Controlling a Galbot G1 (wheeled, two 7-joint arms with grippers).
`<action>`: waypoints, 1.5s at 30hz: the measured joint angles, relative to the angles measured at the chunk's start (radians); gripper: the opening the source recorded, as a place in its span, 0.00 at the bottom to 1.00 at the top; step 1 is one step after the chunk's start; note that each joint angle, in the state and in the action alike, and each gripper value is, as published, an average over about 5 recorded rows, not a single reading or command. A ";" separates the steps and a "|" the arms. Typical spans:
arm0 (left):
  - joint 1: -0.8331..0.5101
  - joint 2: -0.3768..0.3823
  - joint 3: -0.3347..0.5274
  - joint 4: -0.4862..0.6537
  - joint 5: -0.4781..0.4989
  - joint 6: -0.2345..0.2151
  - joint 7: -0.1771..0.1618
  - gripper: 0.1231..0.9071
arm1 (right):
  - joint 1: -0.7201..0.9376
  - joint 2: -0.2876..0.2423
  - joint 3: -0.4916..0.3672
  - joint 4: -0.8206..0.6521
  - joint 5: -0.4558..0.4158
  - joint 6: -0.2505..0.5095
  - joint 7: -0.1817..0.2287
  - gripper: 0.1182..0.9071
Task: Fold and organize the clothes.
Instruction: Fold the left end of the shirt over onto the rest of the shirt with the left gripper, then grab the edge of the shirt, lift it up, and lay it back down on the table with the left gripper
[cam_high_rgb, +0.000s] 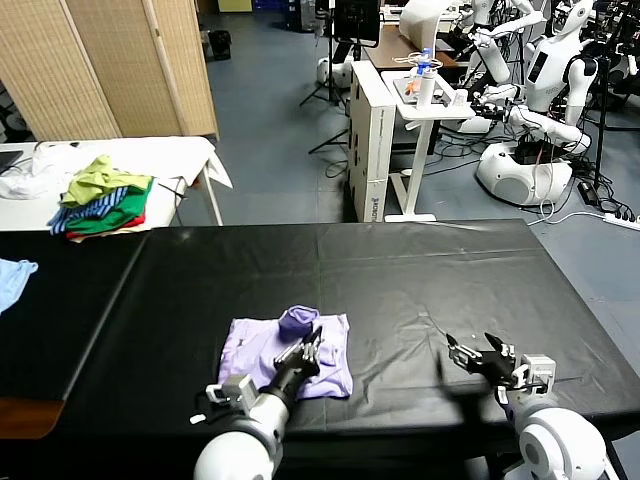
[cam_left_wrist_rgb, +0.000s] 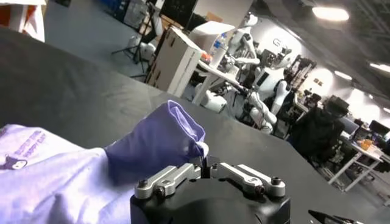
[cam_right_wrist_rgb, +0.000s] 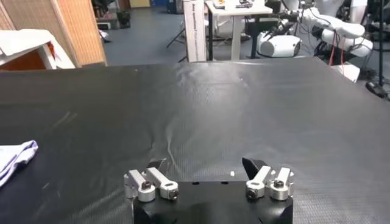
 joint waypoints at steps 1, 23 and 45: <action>0.000 -0.004 0.003 0.008 0.005 -0.004 -0.001 0.07 | -0.001 -0.002 -0.002 0.001 0.000 0.000 -0.003 1.00; 0.018 0.084 -0.109 -0.057 0.021 -0.055 0.077 1.00 | 0.129 -0.144 -0.269 0.052 0.005 0.059 -0.118 1.00; 0.173 0.205 -0.458 -0.106 0.066 -0.094 0.073 1.00 | 0.425 -0.031 -0.638 -0.114 -0.105 -0.025 -0.044 1.00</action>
